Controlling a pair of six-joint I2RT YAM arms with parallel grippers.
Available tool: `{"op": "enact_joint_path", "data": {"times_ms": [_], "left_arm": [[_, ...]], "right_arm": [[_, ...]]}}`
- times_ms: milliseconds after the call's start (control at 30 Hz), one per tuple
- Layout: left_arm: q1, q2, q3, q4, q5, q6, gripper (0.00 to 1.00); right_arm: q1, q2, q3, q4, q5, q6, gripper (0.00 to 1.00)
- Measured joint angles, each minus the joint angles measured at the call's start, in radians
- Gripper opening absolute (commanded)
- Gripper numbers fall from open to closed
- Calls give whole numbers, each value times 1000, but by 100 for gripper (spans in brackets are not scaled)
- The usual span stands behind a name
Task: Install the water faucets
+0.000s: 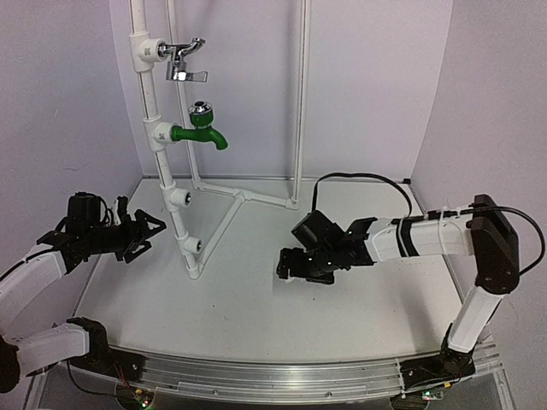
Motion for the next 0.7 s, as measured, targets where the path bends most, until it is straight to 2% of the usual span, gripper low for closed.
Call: {"op": "enact_joint_path", "data": {"times_ms": [167, 300, 433, 567, 700], "left_arm": [[0, 1, 0, 0, 18, 5, 91], [-3, -31, 0, 0, 31, 5, 89], [-12, -69, 3, 1, 41, -3, 83], [-45, -41, 23, 3, 41, -5, 79], [-72, -40, 31, 2, 18, -24, 77]], "right_arm": [[6, 107, 73, 5, 123, 172, 92], [0, 159, 83, -7, 205, 206, 93], [-5, 177, 84, -19, 256, 159, 92], [-6, 186, 96, -30, 295, 77, 94], [-24, 194, 104, -42, 287, -8, 92]]}}
